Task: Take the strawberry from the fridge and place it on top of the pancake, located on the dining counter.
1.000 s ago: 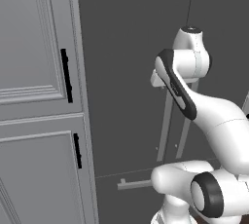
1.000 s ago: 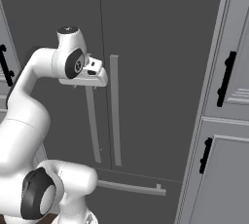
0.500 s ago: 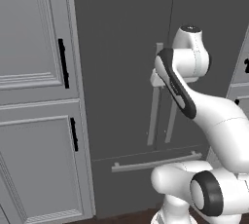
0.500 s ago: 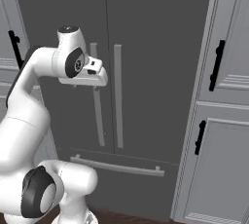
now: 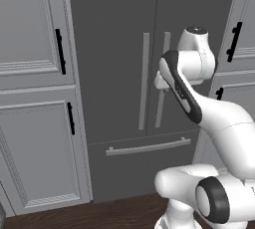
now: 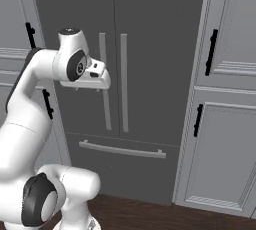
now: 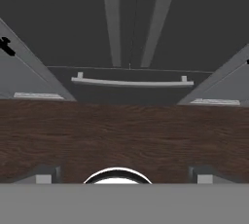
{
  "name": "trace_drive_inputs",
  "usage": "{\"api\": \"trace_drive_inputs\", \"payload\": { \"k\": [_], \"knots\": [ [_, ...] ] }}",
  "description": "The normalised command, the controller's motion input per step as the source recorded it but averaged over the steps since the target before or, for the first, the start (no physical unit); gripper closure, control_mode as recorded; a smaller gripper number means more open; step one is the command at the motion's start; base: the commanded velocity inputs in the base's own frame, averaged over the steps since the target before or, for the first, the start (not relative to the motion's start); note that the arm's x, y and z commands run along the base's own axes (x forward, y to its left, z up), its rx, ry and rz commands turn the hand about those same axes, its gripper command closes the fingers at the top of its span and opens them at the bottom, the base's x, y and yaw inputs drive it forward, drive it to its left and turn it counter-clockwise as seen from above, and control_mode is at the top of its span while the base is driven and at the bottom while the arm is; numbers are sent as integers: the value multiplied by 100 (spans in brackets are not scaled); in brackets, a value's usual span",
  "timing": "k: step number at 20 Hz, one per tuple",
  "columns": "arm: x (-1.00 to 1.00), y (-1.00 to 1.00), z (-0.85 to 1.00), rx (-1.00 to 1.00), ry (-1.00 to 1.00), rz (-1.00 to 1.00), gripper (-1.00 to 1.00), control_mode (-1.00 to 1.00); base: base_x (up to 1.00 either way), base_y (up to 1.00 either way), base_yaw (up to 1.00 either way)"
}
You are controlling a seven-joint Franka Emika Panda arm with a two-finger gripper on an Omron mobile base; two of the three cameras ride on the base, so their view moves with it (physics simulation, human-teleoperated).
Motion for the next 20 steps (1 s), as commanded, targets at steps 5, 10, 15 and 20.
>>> {"api": "trace_drive_inputs", "payload": {
  "k": [5,10,15,20],
  "knots": [
    [16,-12,-13,0,-3,0,-100,-100,-2,-1,0],
    [87,-33,-25,1,-30,0,-100,-100,0,0,0],
    [99,-43,-1,6,-19,3,-100,-100,0,0,0],
    [91,-20,4,7,11,0,-100,-100,0,0,0]
  ]
}}
